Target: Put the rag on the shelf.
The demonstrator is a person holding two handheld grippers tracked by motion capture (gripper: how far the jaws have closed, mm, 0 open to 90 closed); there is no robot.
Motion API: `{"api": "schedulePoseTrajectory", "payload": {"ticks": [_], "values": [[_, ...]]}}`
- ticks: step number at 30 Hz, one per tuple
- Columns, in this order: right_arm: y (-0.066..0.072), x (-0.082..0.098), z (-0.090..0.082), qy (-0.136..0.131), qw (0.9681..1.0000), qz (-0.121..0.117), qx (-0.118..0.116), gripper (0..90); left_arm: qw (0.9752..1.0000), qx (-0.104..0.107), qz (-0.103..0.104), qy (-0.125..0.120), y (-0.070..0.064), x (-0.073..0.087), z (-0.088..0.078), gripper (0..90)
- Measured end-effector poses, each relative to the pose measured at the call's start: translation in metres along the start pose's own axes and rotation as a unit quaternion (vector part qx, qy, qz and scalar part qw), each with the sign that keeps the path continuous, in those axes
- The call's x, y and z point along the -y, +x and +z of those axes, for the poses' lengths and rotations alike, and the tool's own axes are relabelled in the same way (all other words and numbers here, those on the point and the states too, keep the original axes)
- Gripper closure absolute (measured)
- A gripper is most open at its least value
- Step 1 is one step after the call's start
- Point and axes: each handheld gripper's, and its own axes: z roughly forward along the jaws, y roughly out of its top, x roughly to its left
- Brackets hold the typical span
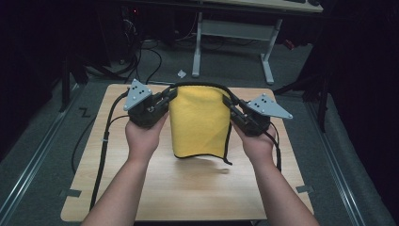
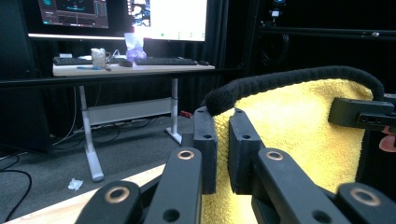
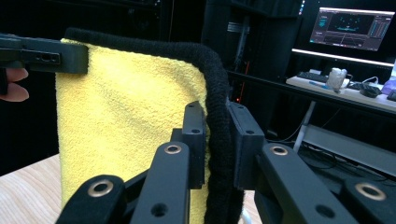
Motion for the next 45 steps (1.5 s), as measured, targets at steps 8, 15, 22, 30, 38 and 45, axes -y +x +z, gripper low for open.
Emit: {"api": "schedulePoseTrajectory", "payload": {"ticks": [8,15,22,30,38,45], "values": [[-0.004,-0.003,0.001,-0.003,1.0,-0.003,0.002,79.2,1.0,-0.005,0.007,0.002,0.002,-0.005,0.007,83.7],[-0.008,-0.014,0.015,0.003,0.9999,-0.012,0.006,79.2,0.9991,-0.028,0.027,0.012,0.013,-0.018,0.023,83.7],[-0.022,-0.017,0.04,0.016,0.9998,-0.005,0.009,79.2,0.9975,-0.043,0.049,0.026,0.025,-0.025,0.042,83.5],[-0.044,-0.011,0.07,0.035,0.9993,0.009,0.01,78.7,0.9976,-0.045,0.037,0.037,0.048,-0.018,0.075,82.9],[-0.065,0.008,0.097,0.055,0.9983,0.015,0.003,78.6,0.9958,-0.045,0.032,0.072,0.068,0.005,0.105,82.5],[-0.077,0.033,0.115,0.092,0.9955,0.017,-0.013,79.1,0.992,-0.033,0.002,0.121,0.083,0.042,0.12,83.7]]}}
